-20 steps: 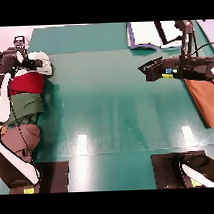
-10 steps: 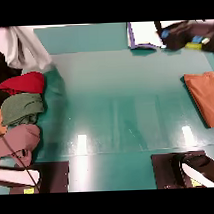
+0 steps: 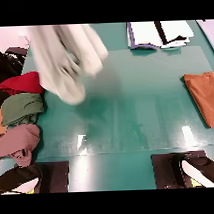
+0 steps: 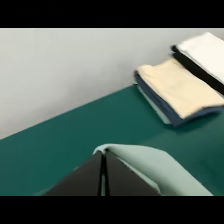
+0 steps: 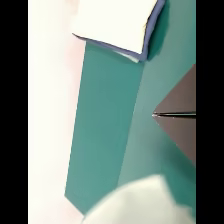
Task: Fold the shirts.
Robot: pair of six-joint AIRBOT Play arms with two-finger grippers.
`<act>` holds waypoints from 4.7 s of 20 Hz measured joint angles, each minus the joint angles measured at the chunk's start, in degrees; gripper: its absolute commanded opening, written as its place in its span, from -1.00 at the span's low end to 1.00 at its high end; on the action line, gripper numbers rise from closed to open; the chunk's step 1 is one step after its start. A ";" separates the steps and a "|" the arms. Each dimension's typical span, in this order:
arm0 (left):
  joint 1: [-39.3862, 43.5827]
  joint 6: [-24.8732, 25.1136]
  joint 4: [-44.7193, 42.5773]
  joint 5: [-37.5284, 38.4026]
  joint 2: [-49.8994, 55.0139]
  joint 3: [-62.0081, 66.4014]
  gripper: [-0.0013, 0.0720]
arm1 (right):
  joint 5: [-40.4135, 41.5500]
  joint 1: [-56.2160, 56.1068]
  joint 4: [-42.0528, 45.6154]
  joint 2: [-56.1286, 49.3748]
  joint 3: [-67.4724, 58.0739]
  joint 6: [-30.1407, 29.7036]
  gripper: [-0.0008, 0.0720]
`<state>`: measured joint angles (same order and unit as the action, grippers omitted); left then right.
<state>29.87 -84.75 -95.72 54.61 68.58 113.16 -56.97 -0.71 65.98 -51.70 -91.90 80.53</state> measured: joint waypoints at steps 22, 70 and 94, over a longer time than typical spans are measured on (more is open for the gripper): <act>-18.56 -1.81 16.41 18.12 -7.43 -41.55 0.30 | -18.71 15.54 -0.26 -6.58 33.77 -2.62 0.45; -20.41 -2.21 24.68 4.92 -11.52 -71.04 0.99 | -12.48 5.73 -4.52 -10.73 30.86 -6.43 -0.93; -17.57 0.13 40.96 -8.85 -13.16 -77.83 -0.91 | -13.84 4.76 -4.74 -9.64 26.73 -4.98 -0.93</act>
<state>12.29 -84.62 -54.76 45.76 55.42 35.33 -70.81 4.05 61.23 -61.34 -65.17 75.55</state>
